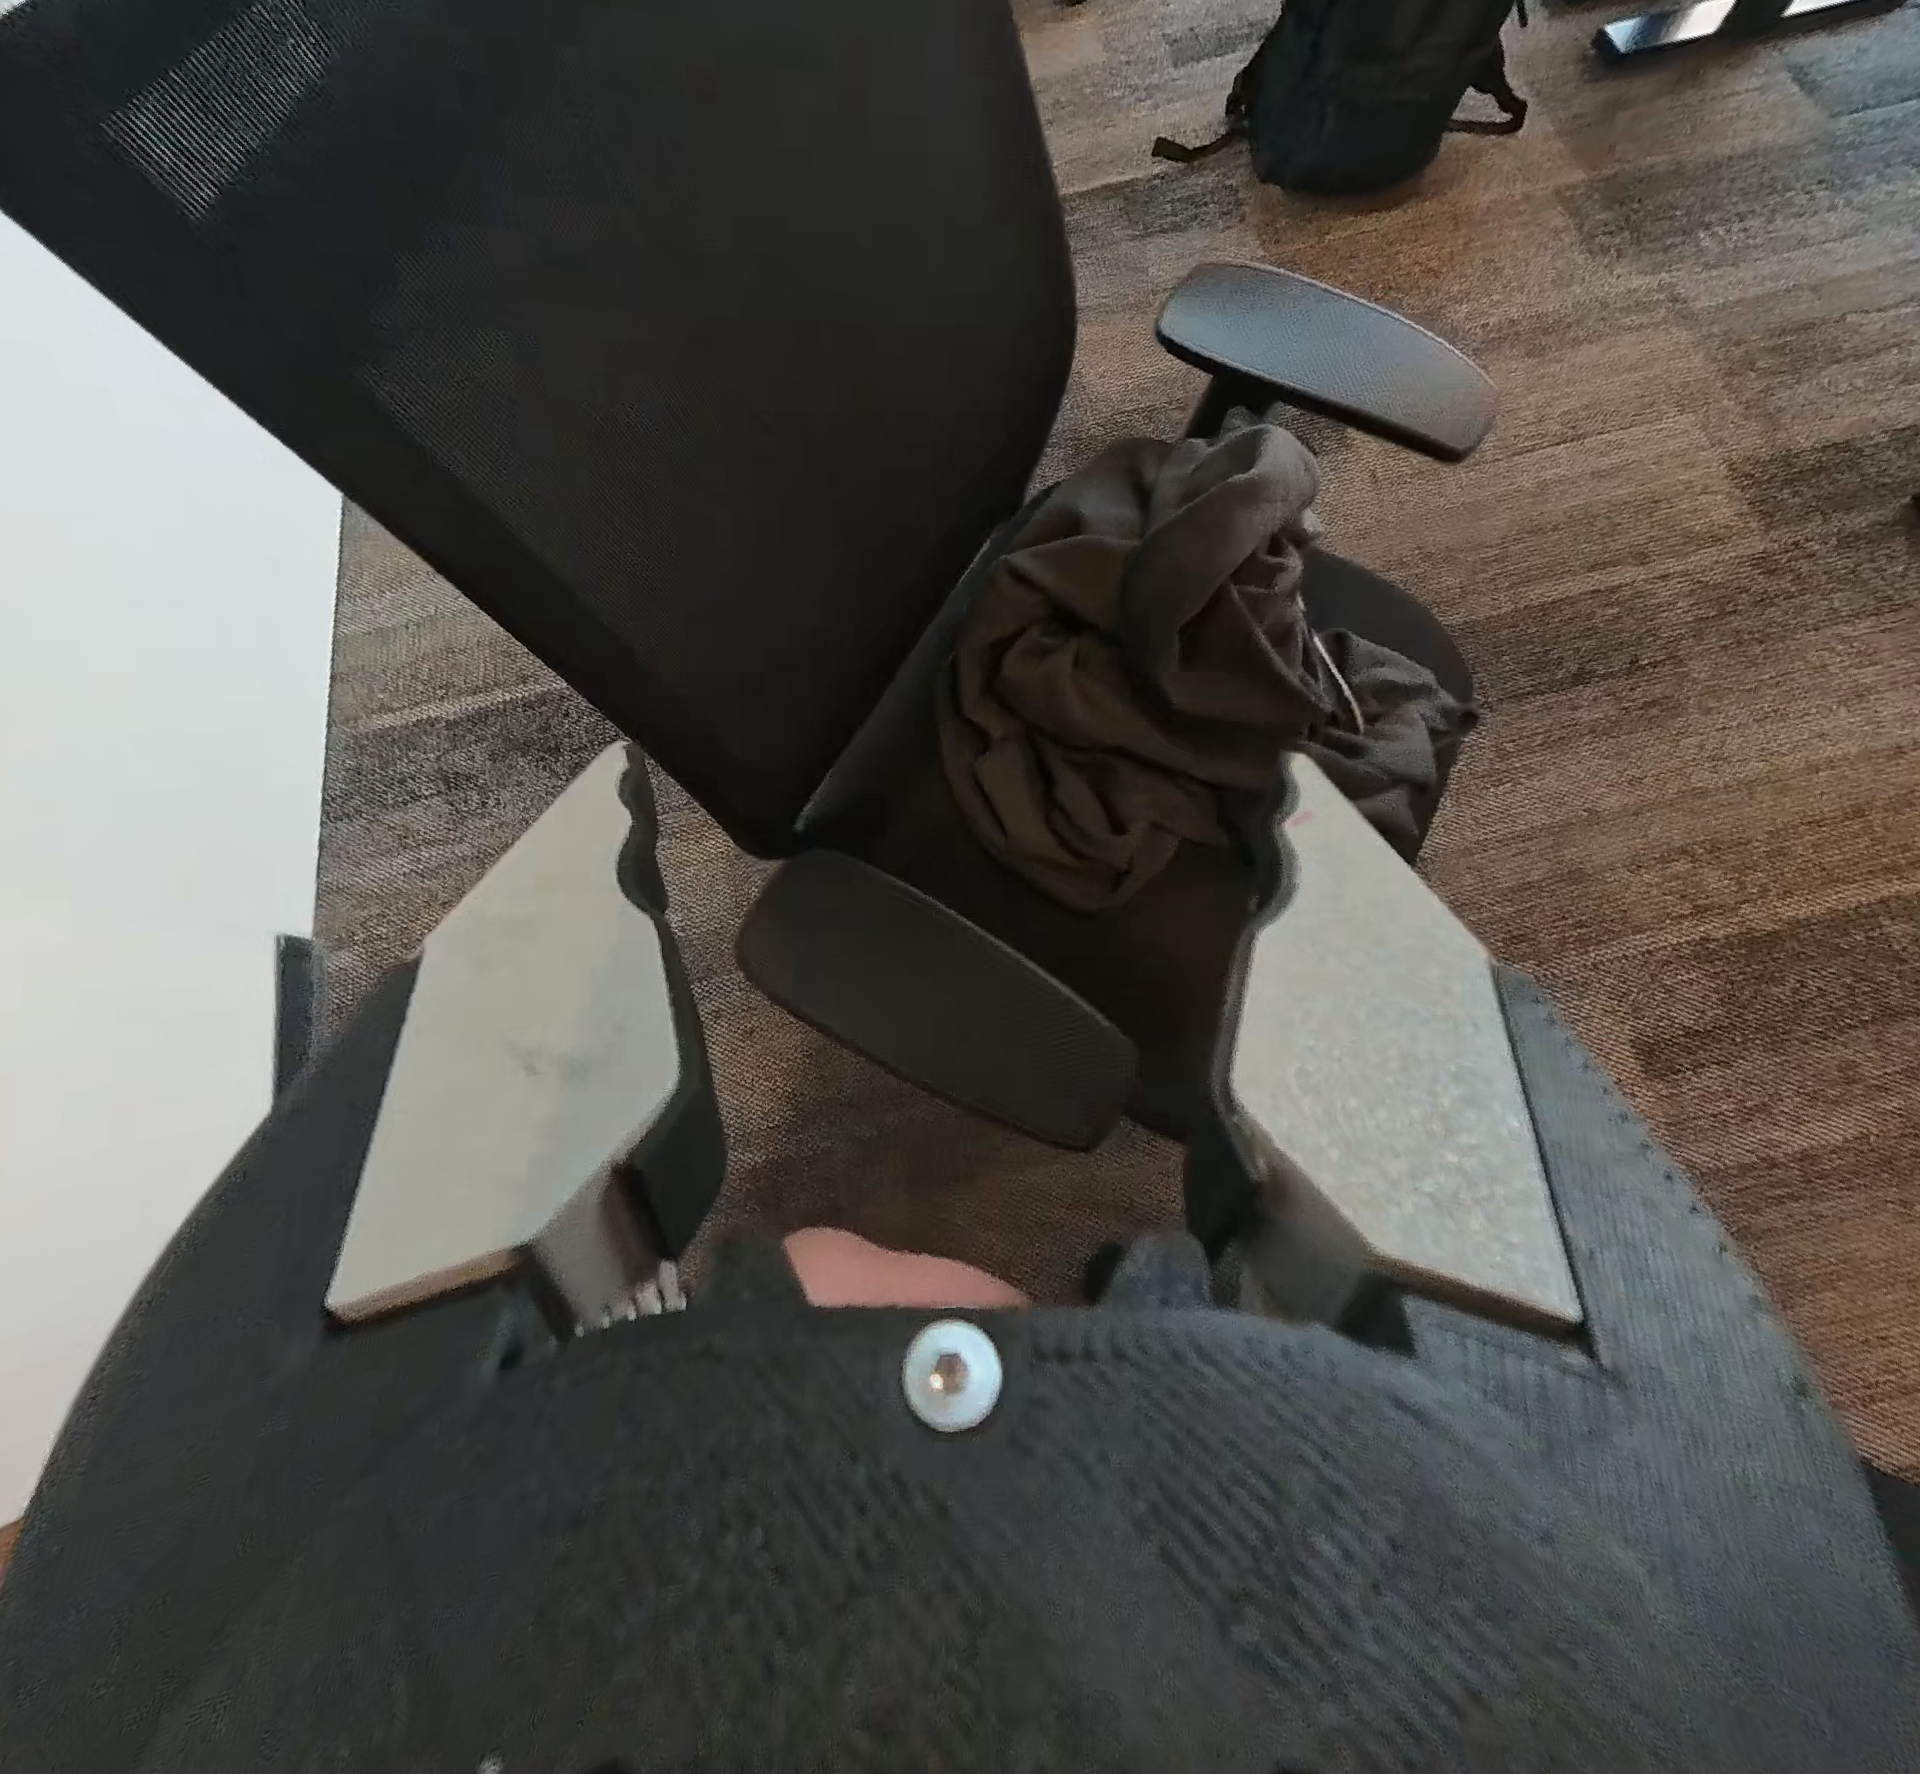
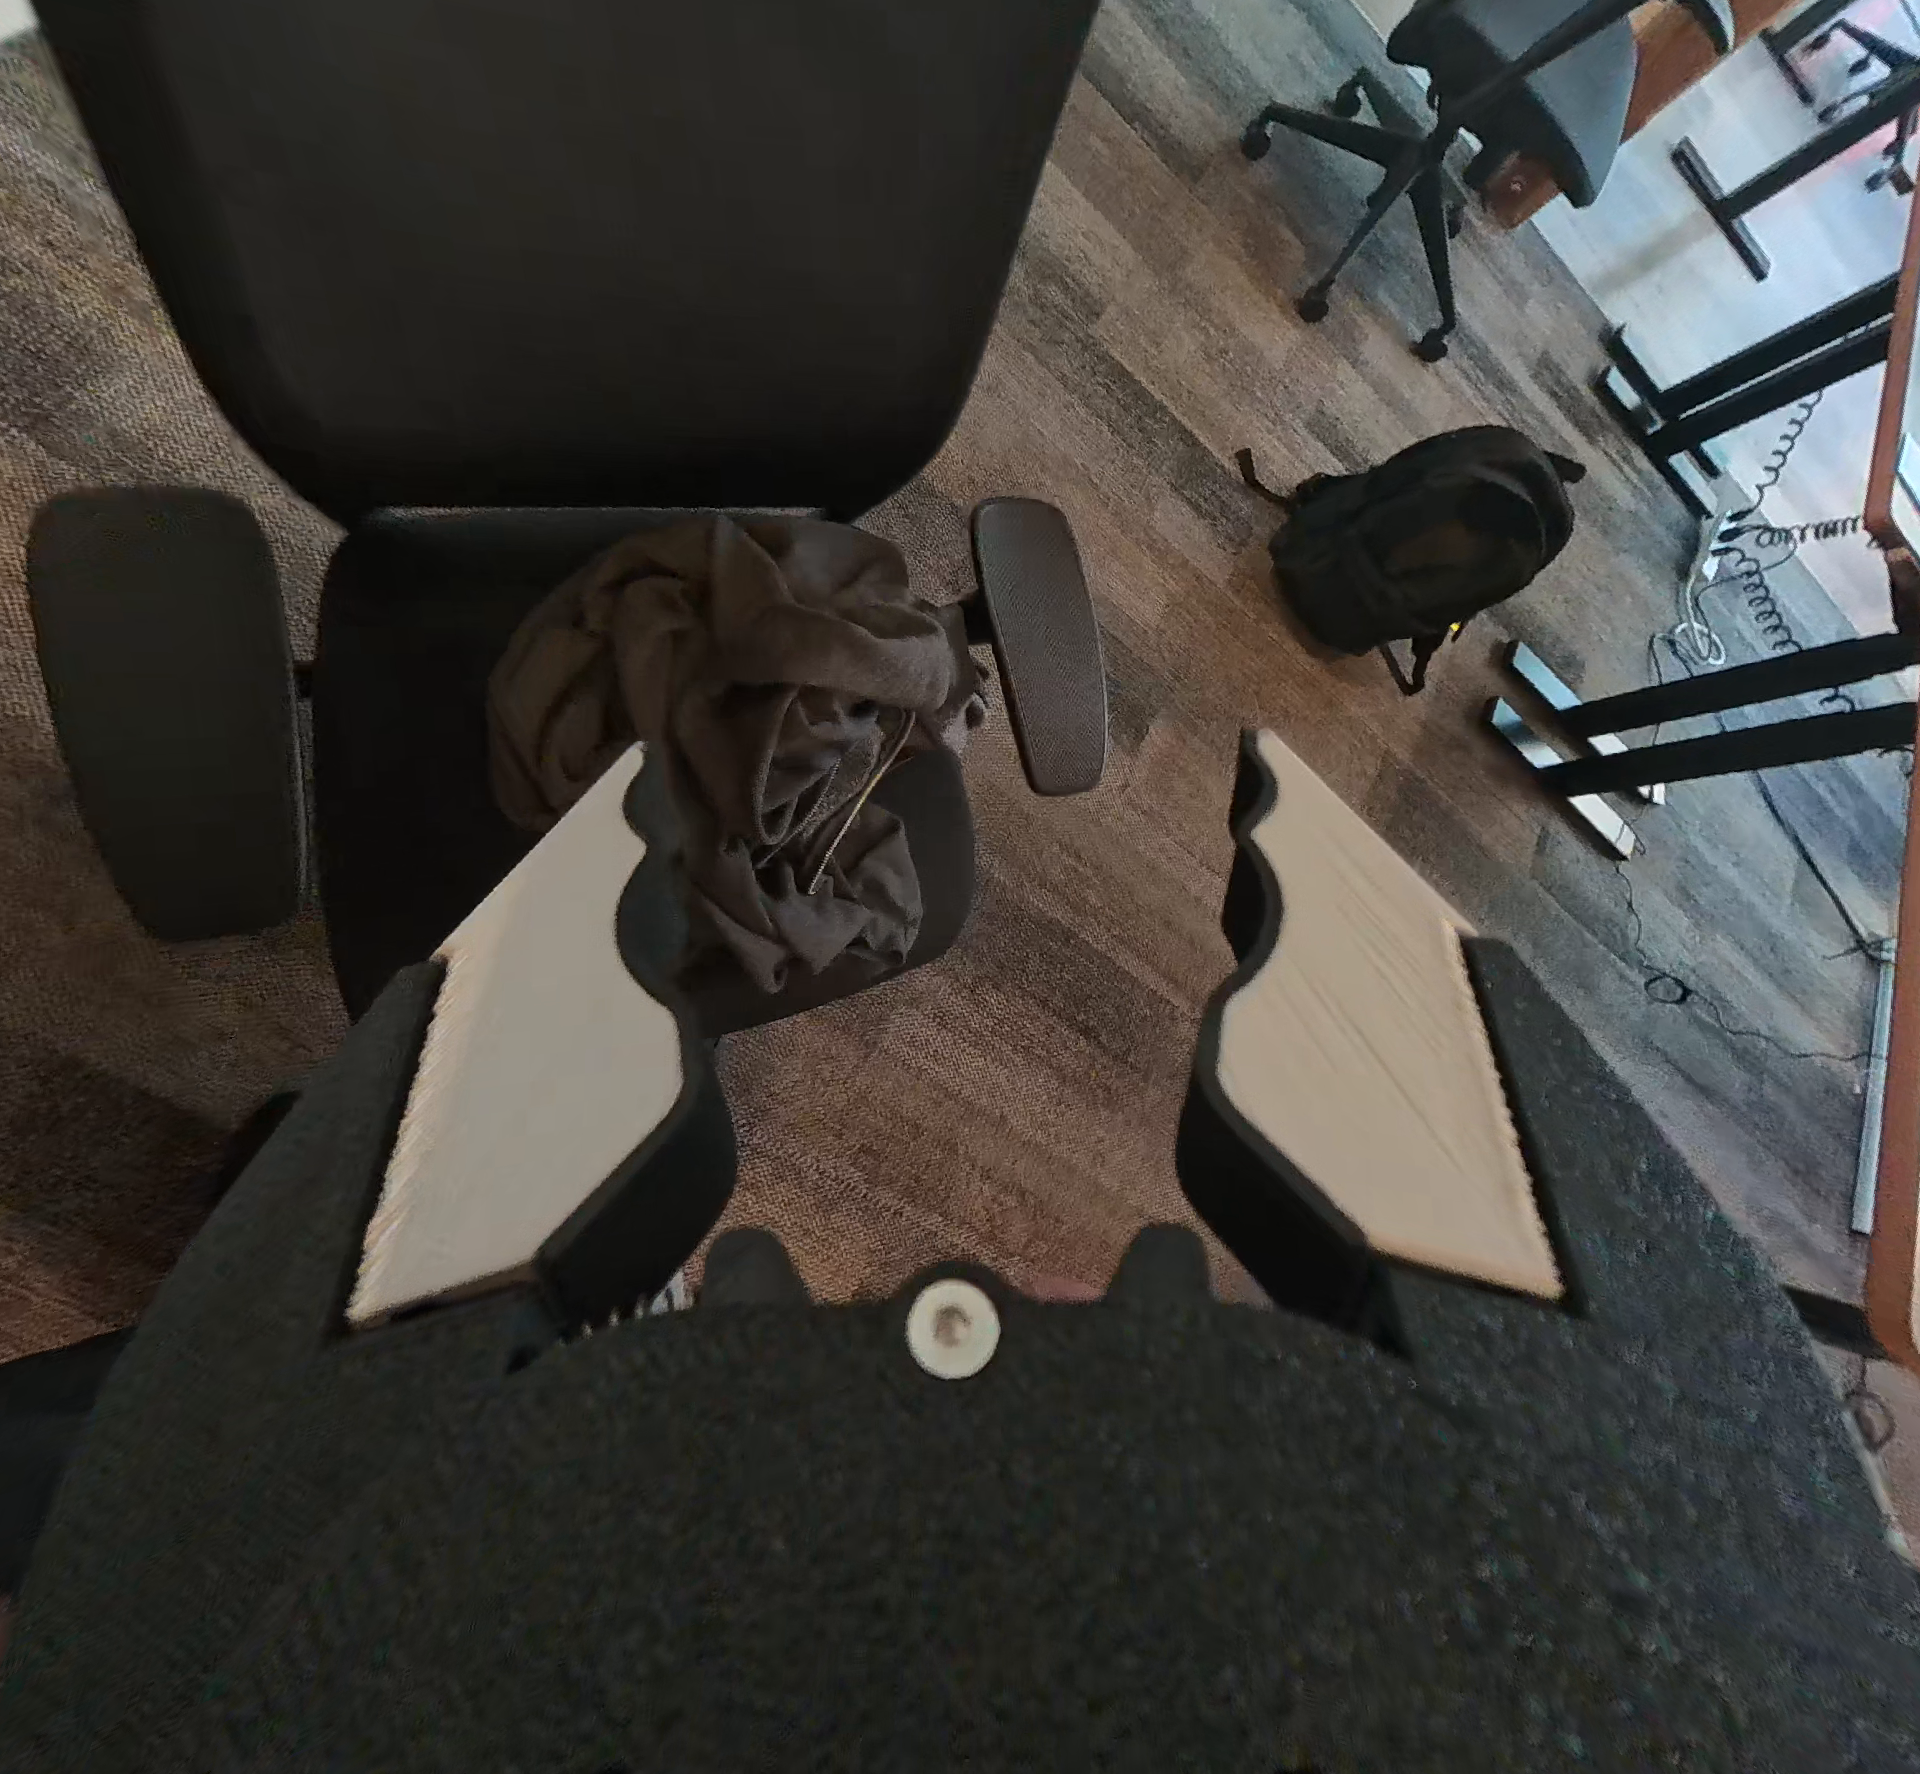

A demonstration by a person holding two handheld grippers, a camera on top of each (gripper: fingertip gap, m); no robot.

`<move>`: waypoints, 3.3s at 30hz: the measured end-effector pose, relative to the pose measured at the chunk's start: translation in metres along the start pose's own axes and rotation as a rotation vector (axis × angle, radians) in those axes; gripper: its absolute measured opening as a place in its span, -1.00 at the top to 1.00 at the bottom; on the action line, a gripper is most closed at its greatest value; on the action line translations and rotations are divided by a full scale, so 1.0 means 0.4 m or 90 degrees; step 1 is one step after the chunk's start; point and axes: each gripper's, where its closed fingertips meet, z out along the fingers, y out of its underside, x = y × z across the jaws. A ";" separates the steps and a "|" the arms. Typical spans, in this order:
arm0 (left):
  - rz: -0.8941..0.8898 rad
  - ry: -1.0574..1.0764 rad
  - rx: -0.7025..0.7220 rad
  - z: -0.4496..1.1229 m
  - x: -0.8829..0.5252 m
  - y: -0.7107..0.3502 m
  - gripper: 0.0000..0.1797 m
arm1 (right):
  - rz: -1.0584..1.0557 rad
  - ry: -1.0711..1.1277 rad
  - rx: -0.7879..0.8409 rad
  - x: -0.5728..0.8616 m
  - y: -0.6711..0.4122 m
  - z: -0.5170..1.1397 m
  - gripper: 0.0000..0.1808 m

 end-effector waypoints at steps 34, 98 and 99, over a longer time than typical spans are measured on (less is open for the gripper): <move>0.103 0.127 -0.137 0.027 0.321 0.237 -0.25 | 0.198 0.095 -0.141 0.361 0.480 0.018 -0.21; 0.222 0.146 -0.280 -0.373 0.705 0.855 -0.12 | 0.124 -0.292 0.252 -0.367 0.820 -0.543 -0.14; 0.222 0.153 -0.278 -0.374 0.701 0.865 -0.11 | 0.118 -0.269 0.271 -0.366 0.800 -0.532 -0.19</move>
